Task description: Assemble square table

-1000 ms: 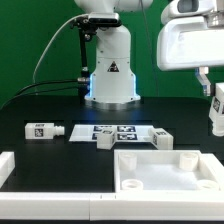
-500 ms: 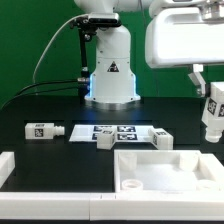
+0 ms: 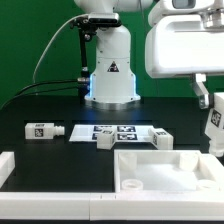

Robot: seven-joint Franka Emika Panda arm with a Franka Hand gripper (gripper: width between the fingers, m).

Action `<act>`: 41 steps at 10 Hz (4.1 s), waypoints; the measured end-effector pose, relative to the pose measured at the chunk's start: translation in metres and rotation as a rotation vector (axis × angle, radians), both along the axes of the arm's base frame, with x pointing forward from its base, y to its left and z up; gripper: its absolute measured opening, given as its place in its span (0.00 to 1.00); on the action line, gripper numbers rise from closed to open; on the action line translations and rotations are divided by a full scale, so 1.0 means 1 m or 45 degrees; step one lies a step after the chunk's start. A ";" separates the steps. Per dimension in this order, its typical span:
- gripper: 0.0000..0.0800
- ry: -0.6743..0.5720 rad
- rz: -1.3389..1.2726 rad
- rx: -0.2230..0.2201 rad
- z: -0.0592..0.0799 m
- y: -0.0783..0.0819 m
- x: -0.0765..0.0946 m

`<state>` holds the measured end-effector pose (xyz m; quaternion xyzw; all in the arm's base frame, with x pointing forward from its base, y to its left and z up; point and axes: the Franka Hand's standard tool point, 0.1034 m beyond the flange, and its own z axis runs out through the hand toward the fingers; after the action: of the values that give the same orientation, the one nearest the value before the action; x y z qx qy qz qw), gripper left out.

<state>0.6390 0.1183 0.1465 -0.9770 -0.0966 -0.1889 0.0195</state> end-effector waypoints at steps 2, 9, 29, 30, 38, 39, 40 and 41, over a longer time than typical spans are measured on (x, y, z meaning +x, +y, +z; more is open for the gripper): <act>0.36 0.009 0.001 -0.001 -0.001 0.000 -0.001; 0.36 -0.028 0.010 -0.015 -0.032 -0.008 -0.006; 0.81 0.187 -0.020 -0.026 -0.061 -0.010 -0.001; 0.81 0.270 -0.028 -0.029 -0.060 -0.011 0.001; 0.36 0.469 -0.439 0.043 -0.065 -0.004 -0.002; 0.36 0.470 -0.508 0.057 -0.066 -0.004 -0.001; 0.36 0.436 -0.708 0.105 -0.067 -0.004 -0.001; 0.36 0.423 -0.882 0.143 -0.067 -0.004 -0.003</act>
Offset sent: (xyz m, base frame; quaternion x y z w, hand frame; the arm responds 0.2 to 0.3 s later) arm 0.0000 0.0000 0.0000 0.0000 0.0000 0.0000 1.0000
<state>0.6364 0.1145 0.0794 -0.9665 0.2541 -0.0286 0.0234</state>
